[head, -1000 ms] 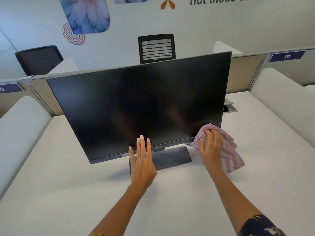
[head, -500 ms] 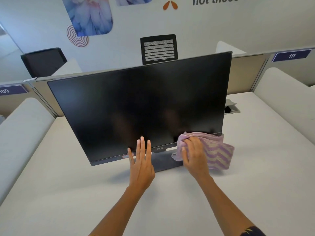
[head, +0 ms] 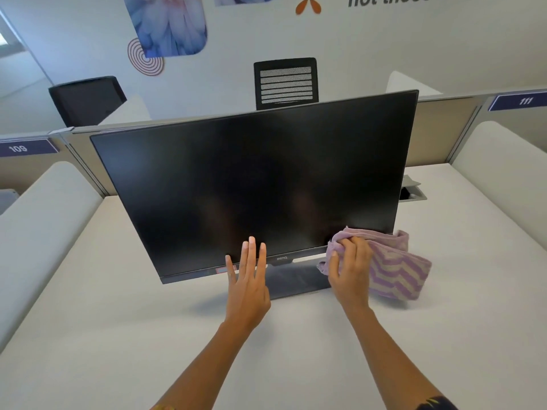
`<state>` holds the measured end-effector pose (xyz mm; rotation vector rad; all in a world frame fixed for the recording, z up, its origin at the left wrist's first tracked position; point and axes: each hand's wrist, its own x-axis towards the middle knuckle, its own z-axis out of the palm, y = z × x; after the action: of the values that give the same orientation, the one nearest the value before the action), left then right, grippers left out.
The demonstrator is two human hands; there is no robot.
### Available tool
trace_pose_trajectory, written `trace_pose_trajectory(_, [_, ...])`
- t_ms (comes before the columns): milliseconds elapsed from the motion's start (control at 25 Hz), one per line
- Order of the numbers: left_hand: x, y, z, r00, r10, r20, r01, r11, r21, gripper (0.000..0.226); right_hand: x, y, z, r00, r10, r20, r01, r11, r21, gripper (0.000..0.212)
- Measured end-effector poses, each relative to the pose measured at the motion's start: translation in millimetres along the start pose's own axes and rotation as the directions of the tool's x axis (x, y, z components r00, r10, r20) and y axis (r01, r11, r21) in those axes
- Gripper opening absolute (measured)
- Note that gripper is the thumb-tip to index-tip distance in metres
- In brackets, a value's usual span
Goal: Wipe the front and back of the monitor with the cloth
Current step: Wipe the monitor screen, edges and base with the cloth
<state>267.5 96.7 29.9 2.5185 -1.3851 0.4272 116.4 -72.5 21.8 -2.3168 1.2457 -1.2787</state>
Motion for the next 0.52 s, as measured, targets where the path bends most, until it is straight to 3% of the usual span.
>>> trace_pose_trajectory(240, [-2.9, 0.1, -5.7, 1.0, -0.002, -0.008, 0.002, 1.0, -0.013, 0.098, -32.4, -41.4, 17.3, 0.974, -0.194, 0.117, 0.189, 0.98, 0.055, 0.039])
trace_pose_trajectory(520, [-19.5, -32.6, -13.7, 0.986, -0.168, -0.01, 0.168, 0.986, -0.011, 0.094, -47.3, -73.3, 29.9, 0.913, -0.396, 0.099, 0.396, 0.918, 0.023, 0.042])
